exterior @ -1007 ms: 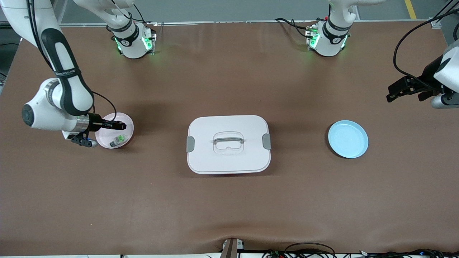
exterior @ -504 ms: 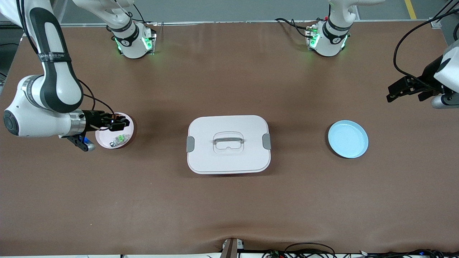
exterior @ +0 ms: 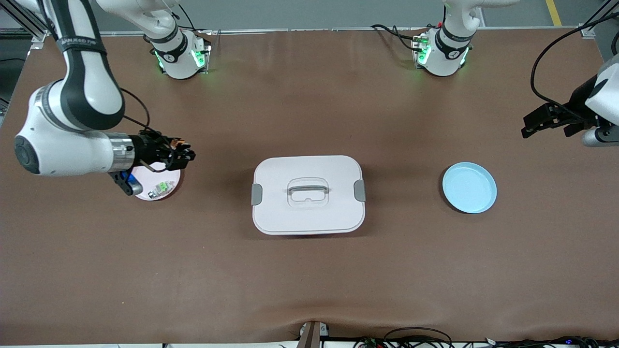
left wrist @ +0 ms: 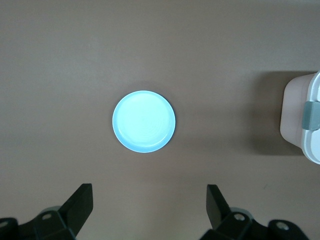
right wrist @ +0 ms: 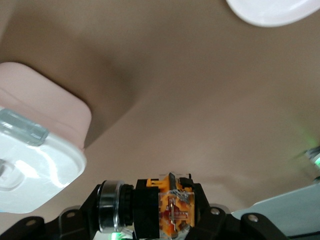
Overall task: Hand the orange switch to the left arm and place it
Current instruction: 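Lift the orange switch with the right gripper and carry it over the box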
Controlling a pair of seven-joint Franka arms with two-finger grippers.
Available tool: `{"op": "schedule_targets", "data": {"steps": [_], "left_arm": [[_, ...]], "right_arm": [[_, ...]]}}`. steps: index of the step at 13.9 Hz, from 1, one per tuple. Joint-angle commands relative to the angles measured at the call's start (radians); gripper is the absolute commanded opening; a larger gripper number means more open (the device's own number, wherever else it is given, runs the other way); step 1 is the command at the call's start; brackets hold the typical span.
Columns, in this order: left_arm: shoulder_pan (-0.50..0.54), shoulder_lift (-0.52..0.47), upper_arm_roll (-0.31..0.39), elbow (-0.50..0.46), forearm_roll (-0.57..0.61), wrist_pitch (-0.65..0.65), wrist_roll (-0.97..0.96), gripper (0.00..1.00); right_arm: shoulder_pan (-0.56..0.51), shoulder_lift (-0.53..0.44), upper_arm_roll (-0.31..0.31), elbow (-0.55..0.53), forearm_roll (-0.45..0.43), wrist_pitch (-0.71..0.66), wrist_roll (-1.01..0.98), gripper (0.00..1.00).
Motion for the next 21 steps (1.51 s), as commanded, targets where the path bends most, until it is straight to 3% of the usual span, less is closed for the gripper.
{"op": "schedule_targets", "data": {"steps": [1, 4, 9, 13, 16, 18, 21], "left_arm": [[0.004, 0.009, -0.001, 0.016, 0.002, -0.019, 0.025, 1.00], [0.004, 0.009, -0.001, 0.016, 0.002, -0.018, 0.024, 1.00], [0.004, 0.009, -0.001, 0.016, 0.000, -0.018, 0.023, 1.00], [0.002, 0.009, -0.001, 0.016, 0.000, -0.019, 0.024, 1.00], [0.004, 0.009, -0.001, 0.016, 0.000, -0.018, 0.023, 1.00], [0.004, 0.009, -0.001, 0.016, 0.000, -0.018, 0.025, 1.00], [0.004, 0.009, -0.001, 0.016, 0.000, -0.019, 0.025, 1.00]], "right_arm": [[0.095, 0.008, -0.009, 0.098, 0.056, 0.020, 0.212, 0.00], [0.150, 0.090, -0.009, 0.218, 0.136, 0.099, 0.365, 0.00], [0.228, 0.219, -0.009, 0.396, 0.150, 0.137, 0.614, 0.00], [0.268, 0.230, -0.009, 0.415, 0.183, 0.168, 0.758, 0.00], [0.325, 0.243, -0.007, 0.426, 0.190, 0.269, 0.832, 0.00], [0.334, 0.296, 0.000, 0.511, 0.203, 0.289, 0.899, 0.00], [0.372, 0.464, 0.008, 0.749, 0.208, 0.315, 1.042, 0.00]]}}
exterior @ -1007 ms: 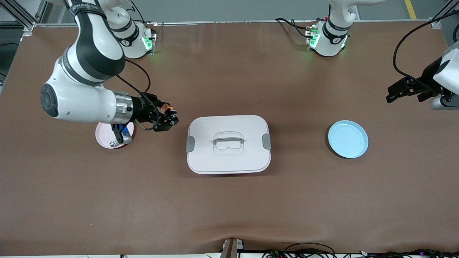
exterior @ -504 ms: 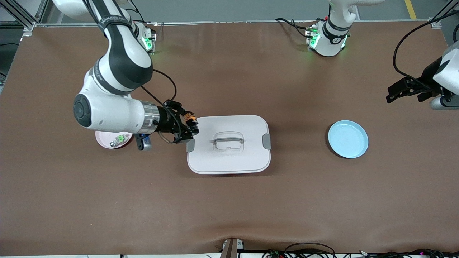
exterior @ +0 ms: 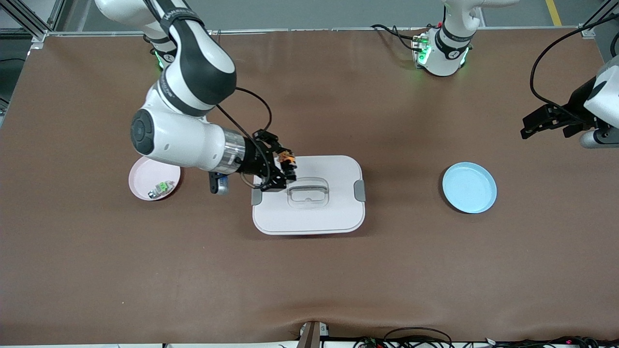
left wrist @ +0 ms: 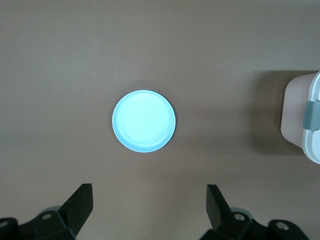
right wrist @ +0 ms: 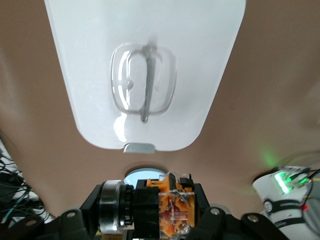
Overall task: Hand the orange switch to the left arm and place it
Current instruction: 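Lift the orange switch with the right gripper and carry it over the box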
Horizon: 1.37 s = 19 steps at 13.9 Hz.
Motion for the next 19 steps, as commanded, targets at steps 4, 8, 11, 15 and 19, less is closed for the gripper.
{"op": "schedule_targets", "data": {"steps": [4, 8, 11, 15, 19], "left_arm": [[0.005, 0.004, 0.000, 0.016, 0.000, -0.018, 0.024, 1.00], [0.010, 0.006, 0.000, 0.016, 0.000, -0.019, 0.024, 1.00], [0.010, 0.006, 0.000, 0.016, 0.000, -0.018, 0.024, 1.00], [-0.002, 0.003, -0.008, 0.051, -0.036, -0.018, 0.018, 1.00], [-0.003, -0.008, -0.013, 0.094, -0.285, -0.019, 0.009, 1.00]], "right_arm": [[0.043, 0.165, -0.001, 0.225, 0.020, 0.002, 0.092, 0.00], [0.055, 0.159, -0.007, 0.226, 0.010, -0.050, 0.152, 0.00], [0.055, 0.157, -0.004, 0.229, 0.010, -0.049, 0.152, 0.00], [0.060, 0.162, -0.002, 0.236, 0.015, -0.009, 0.152, 0.00], [0.057, 0.162, -0.001, 0.236, 0.015, -0.015, 0.152, 0.00]]}}
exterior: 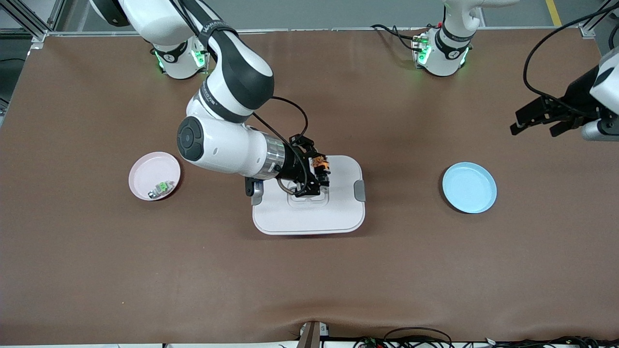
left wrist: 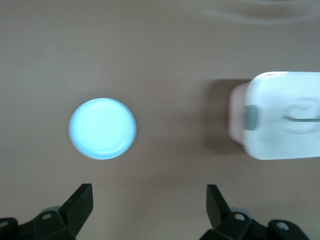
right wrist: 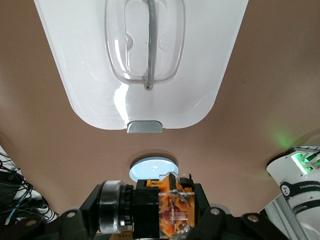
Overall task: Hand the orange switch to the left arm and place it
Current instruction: 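Lift the orange switch with the right gripper and carry it over the box, then hold the switch with the right gripper while the left gripper approaches it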
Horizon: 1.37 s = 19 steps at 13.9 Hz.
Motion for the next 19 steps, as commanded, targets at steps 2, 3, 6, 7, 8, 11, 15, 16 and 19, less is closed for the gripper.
{"op": "schedule_targets", "data": {"steps": [2, 3, 6, 7, 8, 11, 15, 16, 19], "left_arm": [[0.012, 0.015, 0.007, 0.037, -0.280, -0.019, 0.003, 1.00], [0.008, 0.038, 0.007, 0.037, -0.371, -0.015, -0.003, 1.00], [-0.042, 0.069, -0.005, 0.034, -0.464, 0.054, -0.009, 1.00], [-0.078, 0.081, -0.011, 0.034, -0.476, 0.080, -0.037, 1.00], [-0.110, 0.096, -0.013, 0.032, -0.493, 0.106, -0.076, 1.00], [-0.207, 0.168, -0.013, 0.032, -0.541, 0.165, -0.124, 1.00], [-0.280, 0.240, -0.013, 0.029, -0.575, 0.245, -0.129, 1.00], [-0.291, 0.256, -0.013, 0.029, -0.575, 0.245, -0.129, 1.00], [-0.339, 0.285, -0.013, 0.029, -0.576, 0.289, -0.144, 1.00]], "right_arm": [[0.003, 0.013, -0.003, 0.029, 0.014, -0.004, 0.020, 0.00], [0.003, 0.013, -0.003, 0.029, 0.014, -0.002, 0.020, 0.00], [-0.002, 0.015, -0.002, 0.031, 0.017, 0.002, 0.022, 0.00], [-0.007, 0.015, 0.000, 0.031, 0.018, -0.001, 0.022, 0.00], [-0.010, 0.015, 0.001, 0.031, 0.020, 0.001, 0.038, 0.00], [-0.026, 0.016, 0.012, 0.034, 0.069, 0.002, 0.058, 0.00], [-0.045, 0.019, 0.010, 0.051, 0.127, 0.005, 0.061, 0.00], [-0.046, 0.019, 0.010, 0.051, 0.142, 0.005, 0.063, 0.00], [-0.045, 0.027, 0.012, 0.052, 0.149, 0.032, 0.063, 0.00]]}}
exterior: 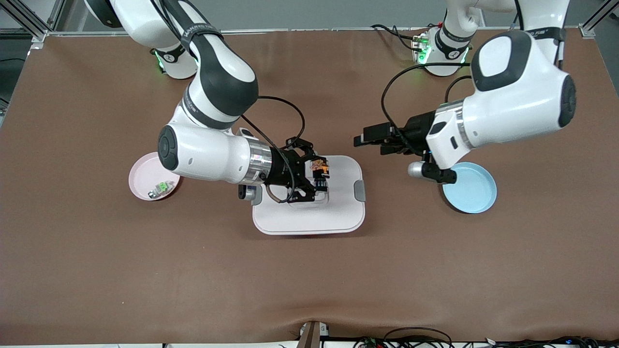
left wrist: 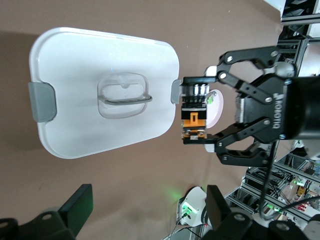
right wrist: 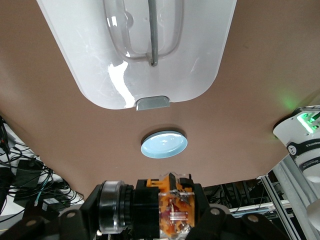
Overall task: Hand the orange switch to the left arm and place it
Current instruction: 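Hold the switch with the right gripper while the left gripper approaches it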
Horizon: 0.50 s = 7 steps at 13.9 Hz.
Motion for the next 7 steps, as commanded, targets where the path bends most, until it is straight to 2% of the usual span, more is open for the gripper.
{"op": "schedule_targets", "data": {"steps": [1, 7], "left_arm": [[-0.052, 0.020, 0.007, 0.013, -0.020, 0.050, -0.044, 1.00], [-0.090, 0.072, 0.005, 0.014, -0.060, 0.135, -0.069, 1.00]], "right_arm": [[-0.007, 0.029, 0.013, 0.042, 0.020, 0.014, 0.022, 0.00], [-0.008, 0.029, 0.013, 0.044, 0.020, 0.012, 0.020, 0.00]]}}
